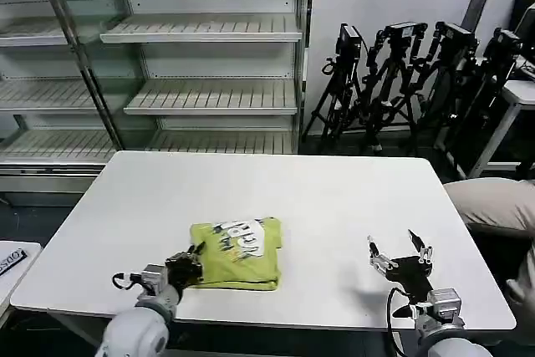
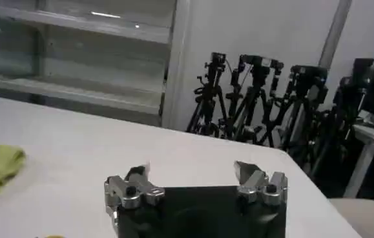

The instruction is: Fold and organize the clothes.

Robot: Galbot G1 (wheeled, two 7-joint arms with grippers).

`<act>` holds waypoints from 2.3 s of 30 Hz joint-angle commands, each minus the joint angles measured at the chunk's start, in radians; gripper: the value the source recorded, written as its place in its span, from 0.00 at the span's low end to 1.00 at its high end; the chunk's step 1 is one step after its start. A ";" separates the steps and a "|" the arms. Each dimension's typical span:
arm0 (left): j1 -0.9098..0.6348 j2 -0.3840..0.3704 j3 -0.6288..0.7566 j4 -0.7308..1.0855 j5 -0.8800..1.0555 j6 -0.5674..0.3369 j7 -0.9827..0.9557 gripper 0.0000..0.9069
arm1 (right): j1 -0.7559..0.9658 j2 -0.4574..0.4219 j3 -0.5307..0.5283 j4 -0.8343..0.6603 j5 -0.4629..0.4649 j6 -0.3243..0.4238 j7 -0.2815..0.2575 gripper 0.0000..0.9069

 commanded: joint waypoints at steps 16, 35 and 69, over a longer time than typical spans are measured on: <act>0.167 0.115 -0.029 -0.446 0.686 -0.032 0.243 0.02 | 0.006 0.015 -0.049 -0.010 -0.015 0.011 -0.005 1.00; -0.116 -0.428 0.469 -0.038 0.439 0.007 -0.083 0.02 | 0.035 0.018 -0.017 0.002 -0.010 0.060 -0.030 1.00; -0.250 0.005 -0.279 0.153 0.452 -0.413 0.412 1.00 | 0.246 0.002 -0.049 -0.133 0.010 0.037 -0.063 1.00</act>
